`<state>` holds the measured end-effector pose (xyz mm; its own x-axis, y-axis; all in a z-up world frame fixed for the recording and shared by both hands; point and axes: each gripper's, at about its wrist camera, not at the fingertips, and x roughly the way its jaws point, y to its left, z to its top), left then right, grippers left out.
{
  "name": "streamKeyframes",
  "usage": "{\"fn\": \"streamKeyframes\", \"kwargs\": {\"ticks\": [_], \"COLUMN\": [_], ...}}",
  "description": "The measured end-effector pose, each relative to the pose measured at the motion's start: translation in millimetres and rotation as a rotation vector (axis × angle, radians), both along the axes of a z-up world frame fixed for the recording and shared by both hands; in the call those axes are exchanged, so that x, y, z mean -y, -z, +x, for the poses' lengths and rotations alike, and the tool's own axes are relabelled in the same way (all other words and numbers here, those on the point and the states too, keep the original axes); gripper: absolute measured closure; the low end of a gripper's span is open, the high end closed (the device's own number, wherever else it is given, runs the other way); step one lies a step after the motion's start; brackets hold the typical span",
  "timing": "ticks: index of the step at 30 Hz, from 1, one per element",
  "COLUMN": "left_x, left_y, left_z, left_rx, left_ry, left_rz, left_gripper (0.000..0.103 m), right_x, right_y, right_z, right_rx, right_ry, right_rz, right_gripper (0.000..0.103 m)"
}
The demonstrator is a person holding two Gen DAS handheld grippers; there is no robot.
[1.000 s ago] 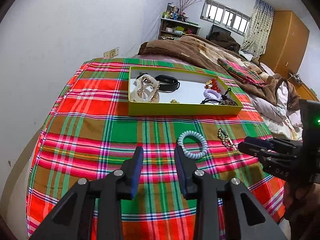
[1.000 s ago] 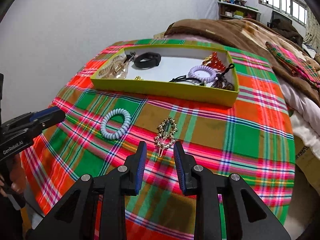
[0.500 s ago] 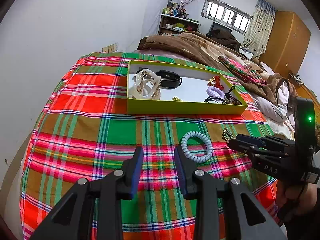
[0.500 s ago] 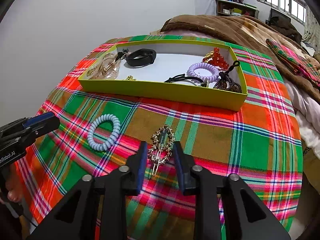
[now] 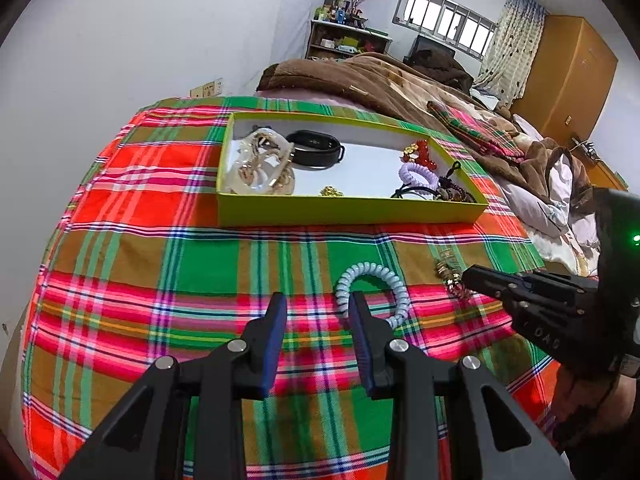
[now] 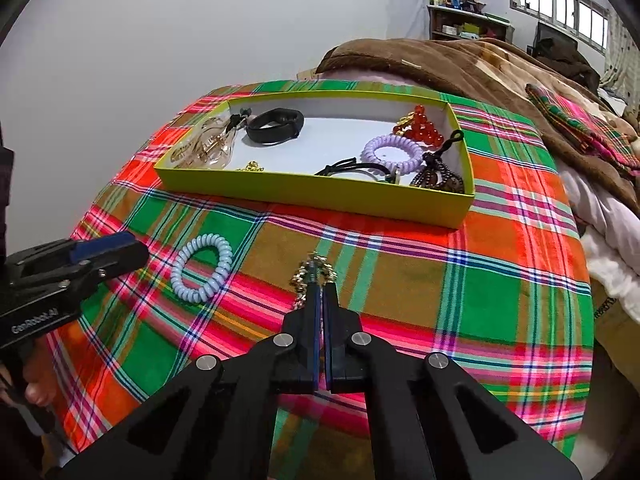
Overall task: Organize jewelry
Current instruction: 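Close the left tool on the pale blue coil hair tie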
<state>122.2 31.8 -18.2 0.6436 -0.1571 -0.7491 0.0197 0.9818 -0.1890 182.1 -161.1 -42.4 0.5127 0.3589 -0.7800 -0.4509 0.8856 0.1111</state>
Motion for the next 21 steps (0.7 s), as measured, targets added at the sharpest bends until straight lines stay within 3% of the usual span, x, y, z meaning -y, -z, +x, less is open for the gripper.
{"fn": "streamKeyframes", "kwargs": {"ticks": [7,11,19,21], "left_x": [8.1,9.6,16.5,19.0], "left_y": [8.8,12.0,18.7,18.7], "left_z": [10.2,12.5,19.6,20.3], "left_rx": [-0.029,-0.036,-0.041,-0.037], "left_ry": [0.003,0.007,0.013,0.015], "left_rz": [-0.008,-0.01,0.035,0.055], "left_gripper": [0.07,0.069,0.067,0.067], "right_x": [6.8,2.5,-12.0,-13.6], "right_y": [1.5,-4.0,4.2,4.3], "right_z": [3.8,3.8,11.3,11.0], "right_rx": [-0.018,0.003,0.002,0.012], "right_ry": [-0.004,-0.024,-0.062,-0.06], "right_rz": [0.02,0.027,-0.017,-0.035], "right_gripper": [0.102,0.093,0.093,0.099]}}
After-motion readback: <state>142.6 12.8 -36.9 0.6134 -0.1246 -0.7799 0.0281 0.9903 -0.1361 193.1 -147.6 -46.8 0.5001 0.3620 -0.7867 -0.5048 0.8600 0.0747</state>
